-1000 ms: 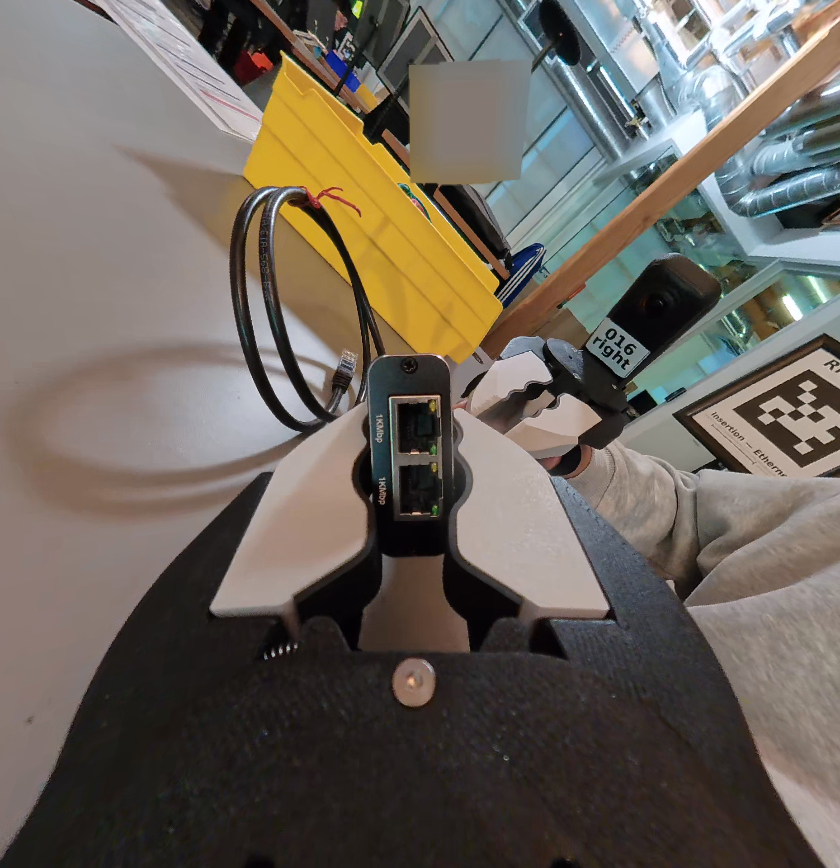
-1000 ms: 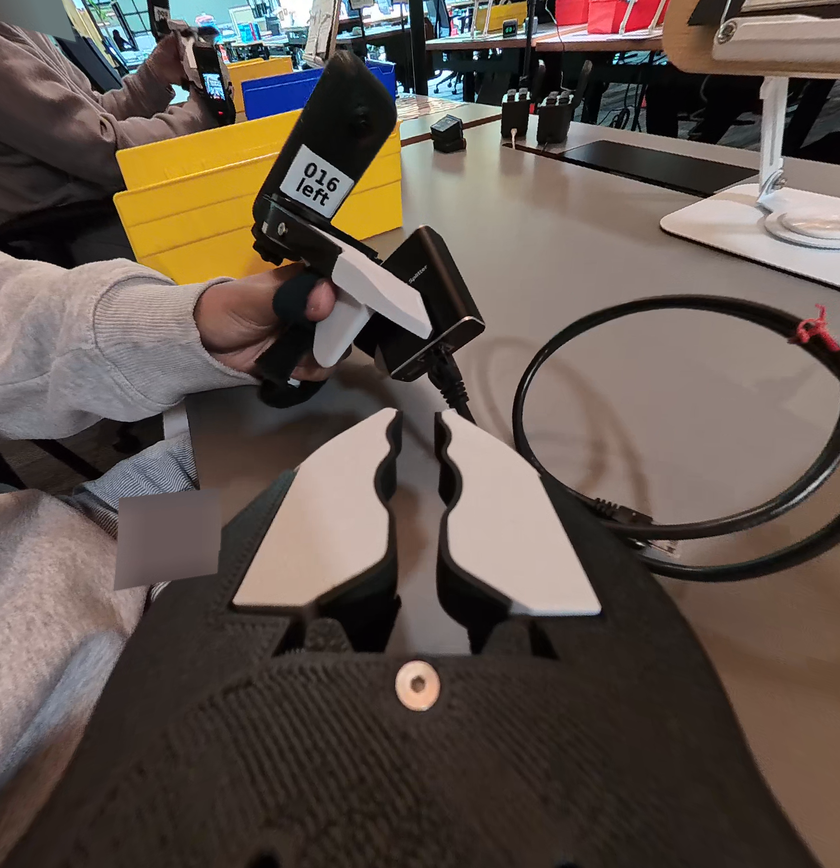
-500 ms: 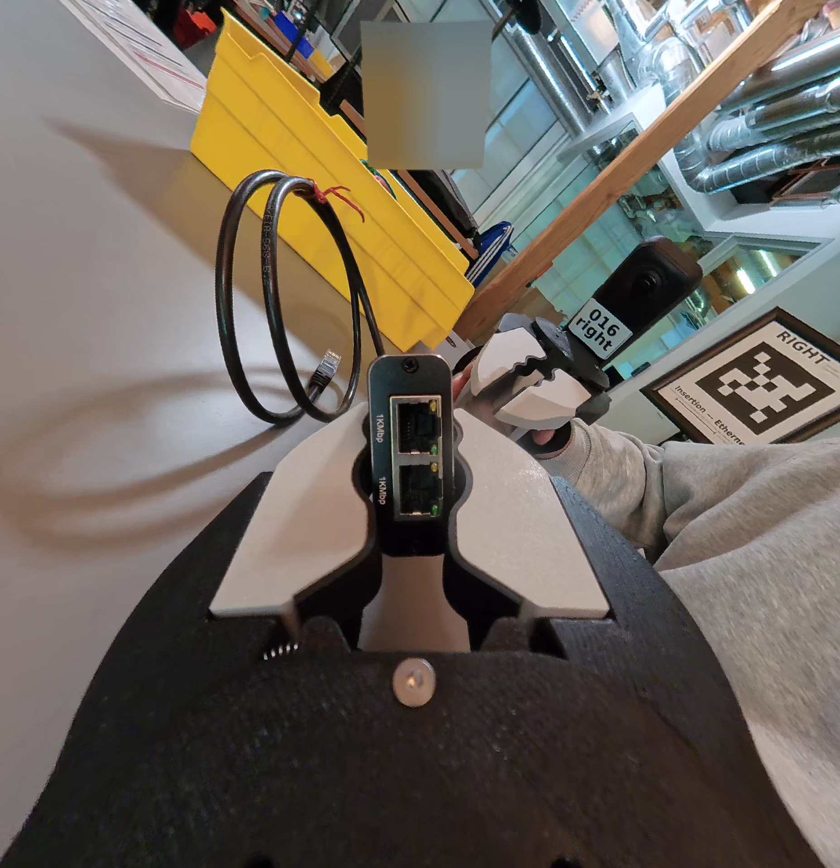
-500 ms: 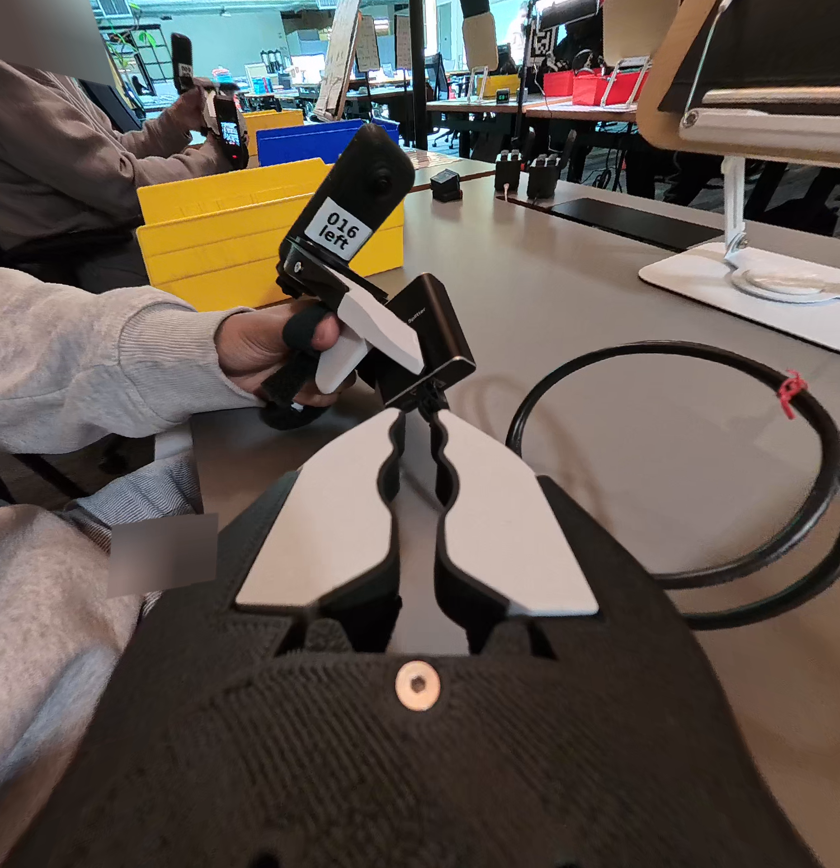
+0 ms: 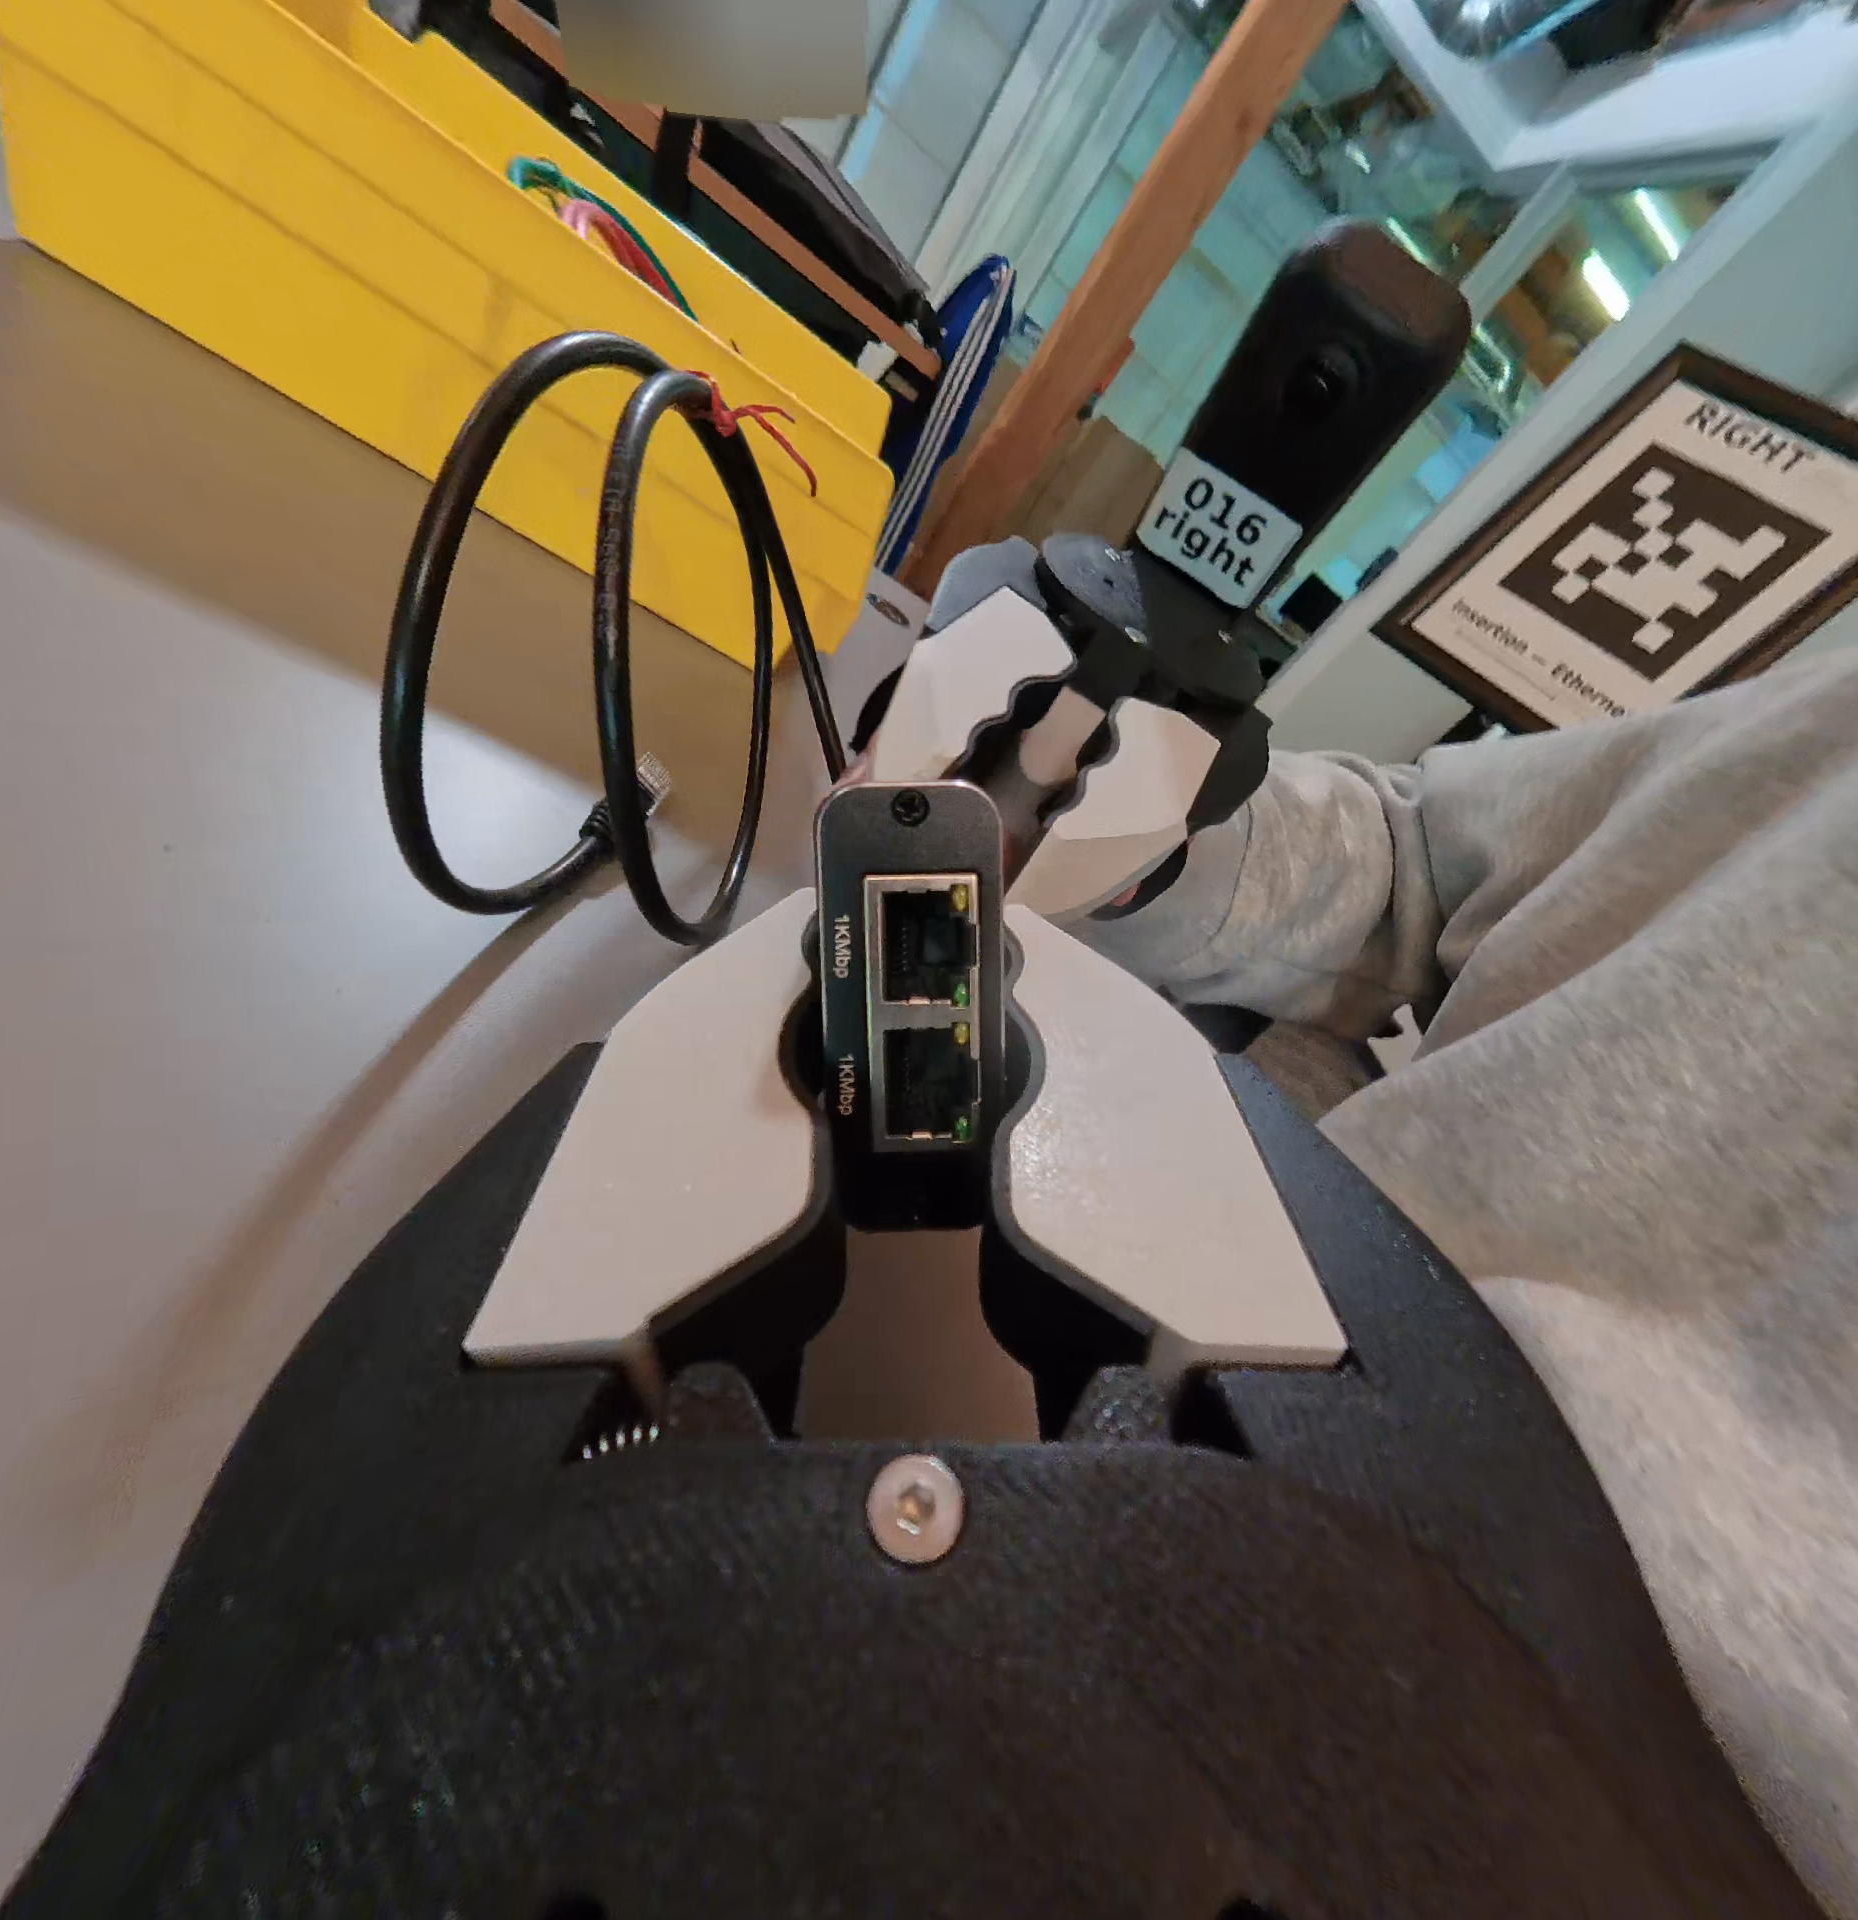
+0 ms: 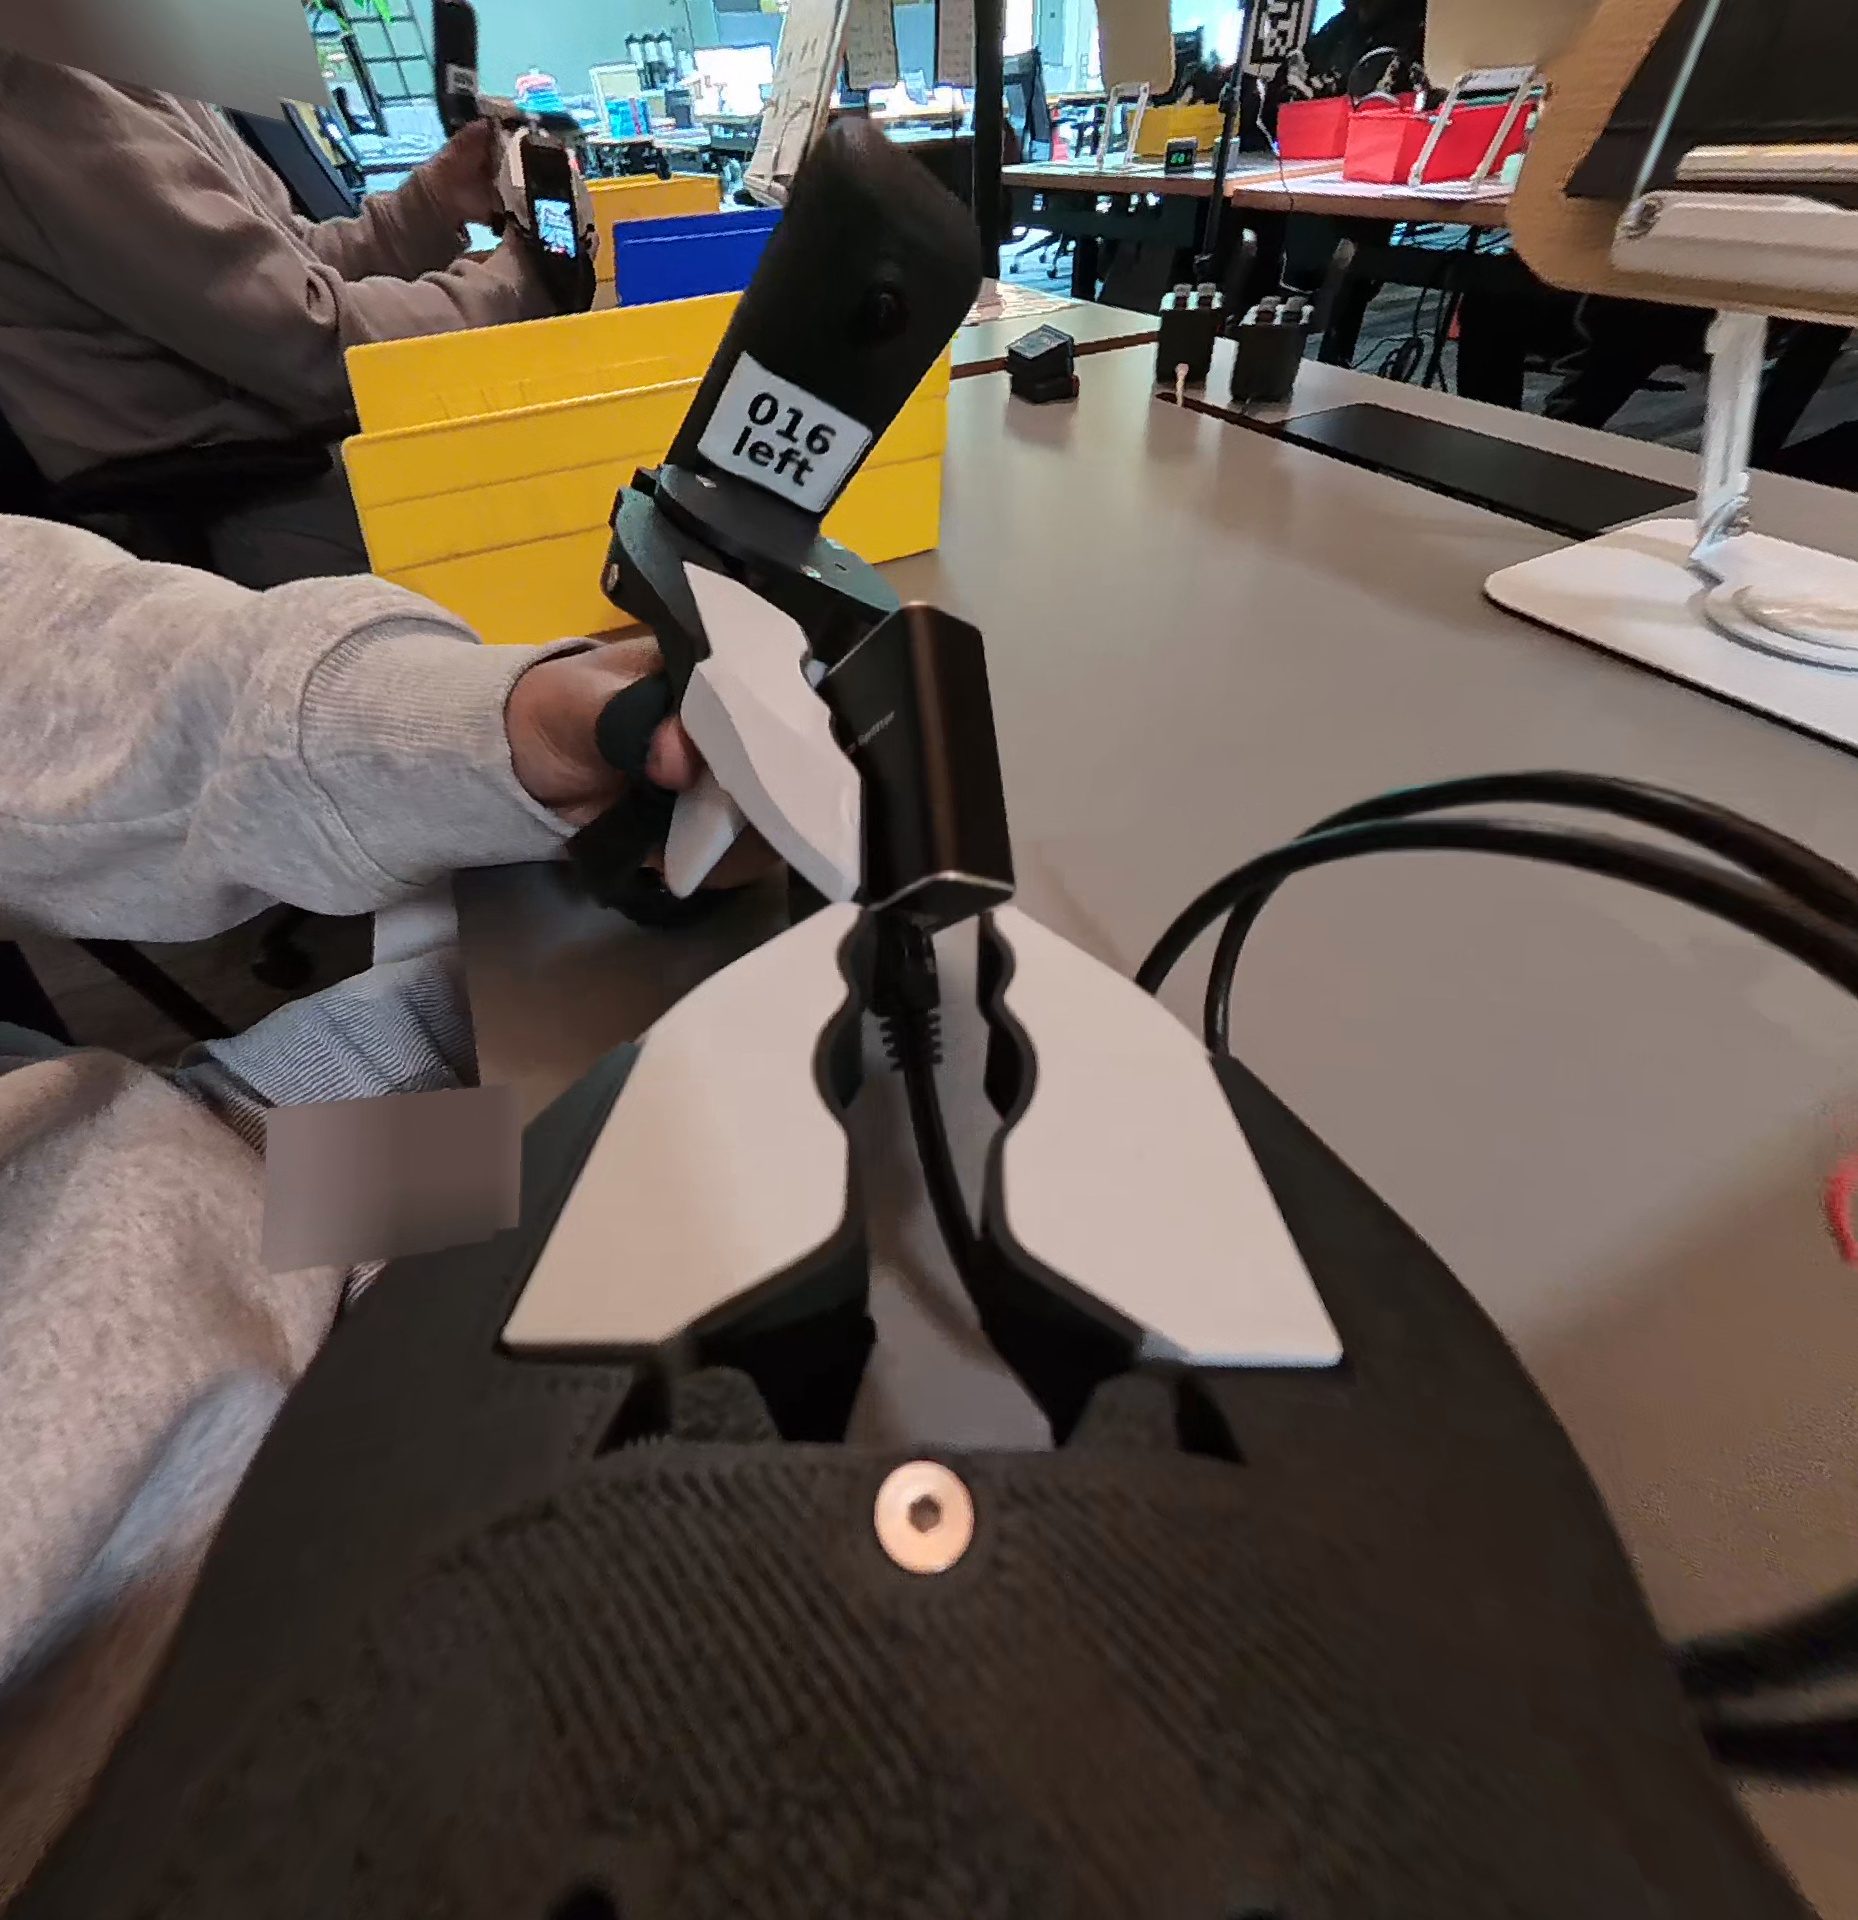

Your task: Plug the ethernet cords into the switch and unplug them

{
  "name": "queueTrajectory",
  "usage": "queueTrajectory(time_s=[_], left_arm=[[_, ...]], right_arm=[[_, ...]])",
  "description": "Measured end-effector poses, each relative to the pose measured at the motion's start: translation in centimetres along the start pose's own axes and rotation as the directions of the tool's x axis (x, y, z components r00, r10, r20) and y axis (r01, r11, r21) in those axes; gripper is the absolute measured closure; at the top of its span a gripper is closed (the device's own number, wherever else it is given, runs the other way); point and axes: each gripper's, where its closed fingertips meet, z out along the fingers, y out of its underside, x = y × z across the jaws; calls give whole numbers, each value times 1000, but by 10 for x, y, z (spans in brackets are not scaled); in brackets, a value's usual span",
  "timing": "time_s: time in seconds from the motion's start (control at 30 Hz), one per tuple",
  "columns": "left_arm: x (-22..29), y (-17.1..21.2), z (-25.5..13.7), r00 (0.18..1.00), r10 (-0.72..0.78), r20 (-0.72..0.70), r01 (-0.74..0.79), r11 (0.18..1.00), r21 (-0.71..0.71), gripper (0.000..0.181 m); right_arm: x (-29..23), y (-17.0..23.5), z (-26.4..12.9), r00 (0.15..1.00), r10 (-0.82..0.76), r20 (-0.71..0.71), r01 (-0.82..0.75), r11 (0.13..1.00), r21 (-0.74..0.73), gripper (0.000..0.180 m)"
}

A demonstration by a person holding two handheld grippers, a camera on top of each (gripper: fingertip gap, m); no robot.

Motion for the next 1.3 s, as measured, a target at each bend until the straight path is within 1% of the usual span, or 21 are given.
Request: queueTrajectory(time_s=[0.1,0.17,0.2,0.23,0.33,0.47,0.67,1.1,1.3], left_arm=[[3,1,1,1000,13,-8,-13,1000,-7,156],[3,0,0,1000,4,-15,-4,1000,-4,155],[3,0,0,1000,1,-19,-1,1000,0,155],[3,-1,-1,1000,-1,-22,1,1000,5,155],[5,-2,-1,999,-2,-44,3,1000,14,155],[10,-2,-1,998,13,-66,-12,1000,16,156],[14,-2,-1,996,29,-90,-27,999,18,156],[15,-2,0,995,45,-87,-44,999,19,155],[15,-4,1,996,14,-93,-10,999,44,155]], right_arm=[[-3,3,0,998,41,40,-40,999,-16,159],[-6,5,1,992,99,84,-96,995,-28,159],[-7,7,1,987,125,101,-122,992,-37,156],[-7,9,2,983,145,112,-140,989,-48,157],[-8,12,3,977,172,124,-164,984,-71,152],[-9,11,2,963,217,160,-209,975,-70,154],[-18,8,0,938,259,229,-250,966,-67,163],[-18,8,-1,926,292,238,-285,956,-64,164],[-16,6,-1,924,315,217,-308,949,-66,166]])
